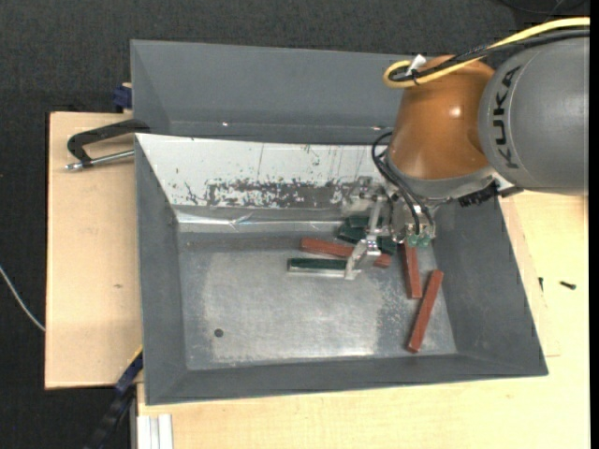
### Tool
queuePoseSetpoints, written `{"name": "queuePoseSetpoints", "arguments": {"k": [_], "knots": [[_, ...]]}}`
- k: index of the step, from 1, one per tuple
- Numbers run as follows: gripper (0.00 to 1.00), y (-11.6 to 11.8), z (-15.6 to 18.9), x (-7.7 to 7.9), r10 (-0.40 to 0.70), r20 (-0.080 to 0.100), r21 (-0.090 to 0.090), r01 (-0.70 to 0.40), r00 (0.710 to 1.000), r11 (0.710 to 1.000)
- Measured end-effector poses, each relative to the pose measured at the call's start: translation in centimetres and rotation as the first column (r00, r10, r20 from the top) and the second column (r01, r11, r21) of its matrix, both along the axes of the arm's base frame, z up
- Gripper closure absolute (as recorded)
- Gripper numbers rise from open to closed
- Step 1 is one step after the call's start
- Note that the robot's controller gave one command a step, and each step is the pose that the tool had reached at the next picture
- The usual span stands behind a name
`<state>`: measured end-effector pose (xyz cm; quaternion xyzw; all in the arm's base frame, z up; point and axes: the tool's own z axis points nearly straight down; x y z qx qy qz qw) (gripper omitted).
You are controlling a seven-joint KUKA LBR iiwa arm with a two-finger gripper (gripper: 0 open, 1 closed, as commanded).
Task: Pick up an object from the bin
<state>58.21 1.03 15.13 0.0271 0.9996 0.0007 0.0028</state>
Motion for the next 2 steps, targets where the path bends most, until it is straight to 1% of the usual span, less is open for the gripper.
{"name": "queuePoseSetpoints", "arguments": {"k": [1,2], "knots": [[1.00,-0.64,-6.98,1.21,-0.048,0.019,0.005,0.048,0.999,0.999],[1.00,-0.63,-6.97,1.20,-0.048,0.018,0.005,0.048,0.999,0.999]]}}
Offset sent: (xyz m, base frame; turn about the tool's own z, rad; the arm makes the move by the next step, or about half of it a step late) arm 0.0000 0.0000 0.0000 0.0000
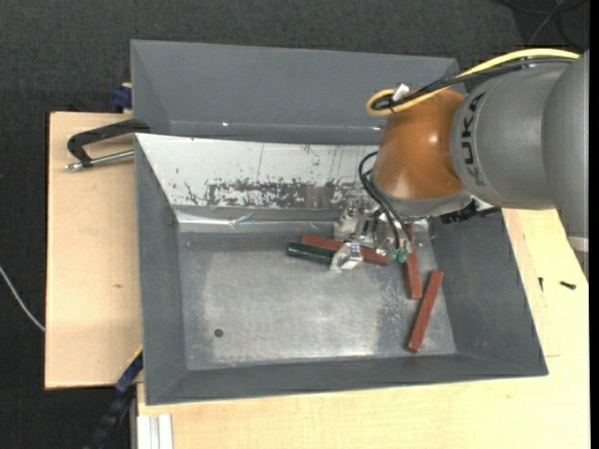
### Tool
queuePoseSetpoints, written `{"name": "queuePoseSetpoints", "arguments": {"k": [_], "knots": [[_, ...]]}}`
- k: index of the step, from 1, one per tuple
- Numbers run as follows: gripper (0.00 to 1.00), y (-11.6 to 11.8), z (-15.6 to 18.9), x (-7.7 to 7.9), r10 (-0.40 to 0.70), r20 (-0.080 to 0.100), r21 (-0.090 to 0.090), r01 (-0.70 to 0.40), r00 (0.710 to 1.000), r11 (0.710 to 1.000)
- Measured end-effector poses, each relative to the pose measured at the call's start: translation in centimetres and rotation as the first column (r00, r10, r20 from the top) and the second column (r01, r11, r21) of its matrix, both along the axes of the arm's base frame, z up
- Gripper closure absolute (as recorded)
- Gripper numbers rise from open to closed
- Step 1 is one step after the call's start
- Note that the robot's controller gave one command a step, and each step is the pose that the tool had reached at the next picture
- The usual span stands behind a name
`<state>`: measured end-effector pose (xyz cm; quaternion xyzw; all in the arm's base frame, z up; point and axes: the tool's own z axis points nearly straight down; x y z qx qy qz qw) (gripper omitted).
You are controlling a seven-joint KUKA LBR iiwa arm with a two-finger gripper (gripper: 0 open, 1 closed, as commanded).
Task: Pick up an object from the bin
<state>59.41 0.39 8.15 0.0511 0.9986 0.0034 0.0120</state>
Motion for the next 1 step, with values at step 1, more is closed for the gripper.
{"name": "queuePoseSetpoints", "arguments": {"k": [1], "knots": [[1.00,0.08,14.53,-1.67,-0.052,-0.017,-0.004,0.052,0.998,0.999]]}}
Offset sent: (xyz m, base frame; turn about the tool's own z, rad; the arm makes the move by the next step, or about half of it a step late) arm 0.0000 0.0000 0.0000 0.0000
